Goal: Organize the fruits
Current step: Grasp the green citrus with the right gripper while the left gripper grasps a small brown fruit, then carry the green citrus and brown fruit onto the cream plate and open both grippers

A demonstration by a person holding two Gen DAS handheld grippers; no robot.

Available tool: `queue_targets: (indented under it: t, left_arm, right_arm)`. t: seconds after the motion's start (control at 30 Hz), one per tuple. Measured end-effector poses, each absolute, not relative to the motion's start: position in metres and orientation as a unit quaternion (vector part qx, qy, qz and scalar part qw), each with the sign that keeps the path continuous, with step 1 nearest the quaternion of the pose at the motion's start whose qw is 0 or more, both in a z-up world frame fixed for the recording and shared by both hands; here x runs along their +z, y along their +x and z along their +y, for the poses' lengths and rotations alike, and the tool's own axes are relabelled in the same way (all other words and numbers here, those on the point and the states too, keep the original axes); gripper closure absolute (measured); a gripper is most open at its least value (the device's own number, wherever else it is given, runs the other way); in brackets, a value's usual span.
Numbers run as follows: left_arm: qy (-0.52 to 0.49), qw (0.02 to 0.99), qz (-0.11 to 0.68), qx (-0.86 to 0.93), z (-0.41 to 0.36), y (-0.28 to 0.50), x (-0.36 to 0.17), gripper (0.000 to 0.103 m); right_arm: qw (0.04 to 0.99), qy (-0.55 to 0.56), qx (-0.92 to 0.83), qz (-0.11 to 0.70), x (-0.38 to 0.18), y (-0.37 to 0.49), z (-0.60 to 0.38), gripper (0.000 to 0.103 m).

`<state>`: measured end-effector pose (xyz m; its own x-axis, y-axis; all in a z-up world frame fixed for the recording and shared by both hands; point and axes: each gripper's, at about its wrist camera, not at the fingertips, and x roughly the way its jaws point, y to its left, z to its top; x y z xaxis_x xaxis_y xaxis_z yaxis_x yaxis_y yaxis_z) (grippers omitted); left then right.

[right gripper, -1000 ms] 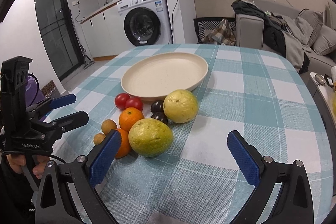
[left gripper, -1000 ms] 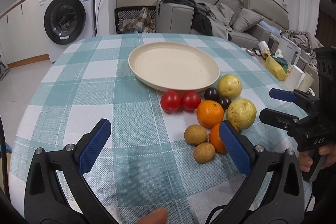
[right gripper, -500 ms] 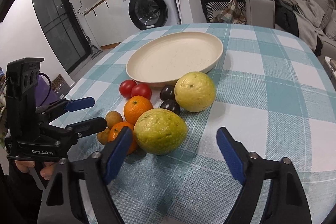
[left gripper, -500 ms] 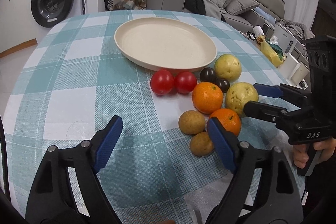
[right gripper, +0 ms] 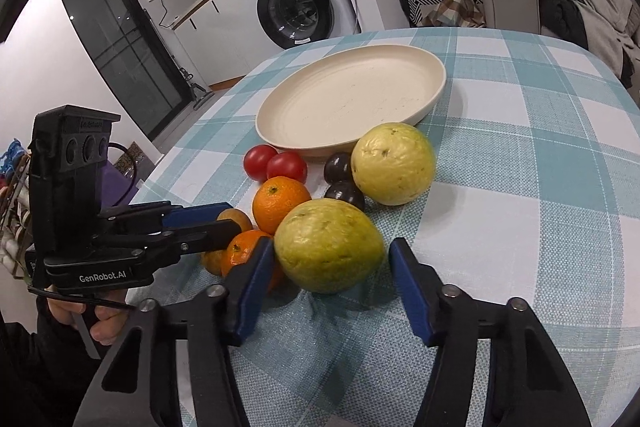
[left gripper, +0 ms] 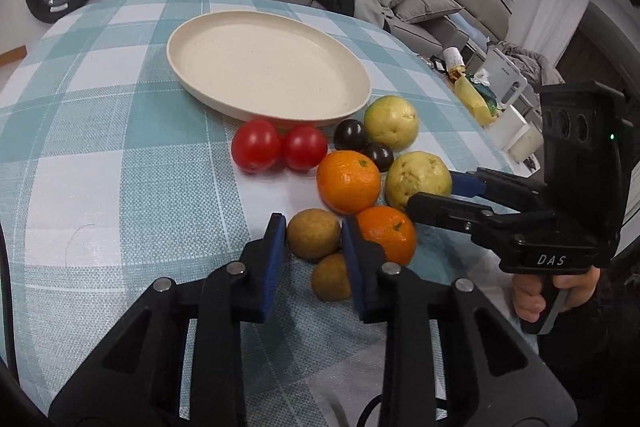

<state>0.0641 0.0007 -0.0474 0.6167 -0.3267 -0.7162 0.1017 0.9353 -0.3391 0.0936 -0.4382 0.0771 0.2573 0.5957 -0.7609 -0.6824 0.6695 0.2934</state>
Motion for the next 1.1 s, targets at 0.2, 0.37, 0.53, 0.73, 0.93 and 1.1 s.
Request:
queue_targets:
  t: [0.2, 0.37, 0.53, 0.73, 0.93, 1.1]
  left_arm:
    - [-0.128, 0.893, 0.414, -0.118, -0.003, 0.060, -0.045, 0.077]
    - [-0.128, 0.902, 0.397, -0.113, 0.001, 0.056, -0.036, 0.077]
    - [-0.127, 0.911, 0.380, -0.102, 0.007, 0.052, -0.027, 0.077]
    - [-0.120, 0.922, 0.356, -0.089, 0.014, 0.058, -0.013, 0.077]
    - [-0.107, 0.935, 0.329, -0.074, 0.017, 0.070, 0.002, 0.077]
    - [-0.092, 0.942, 0.317, -0.060, 0.015, 0.088, 0.010, 0.077]
  right_arm:
    - [0.793, -0.052, 0.402, 0.455, 0.077, 0.093, -0.437, 0.047]
    - [0.797, -0.056, 0.401, 0.448, 0.079, 0.091, -0.437, 0.047]
    - [0.802, -0.057, 0.405, 0.436, 0.084, 0.089, -0.438, 0.048]
    - [0.813, -0.046, 0.407, 0.414, 0.099, 0.091, -0.441, 0.048]
    - [0.831, -0.036, 0.397, 0.388, 0.115, 0.099, -0.441, 0.048]
    - [0.840, -0.033, 0.392, 0.374, 0.126, 0.112, -0.437, 0.048]
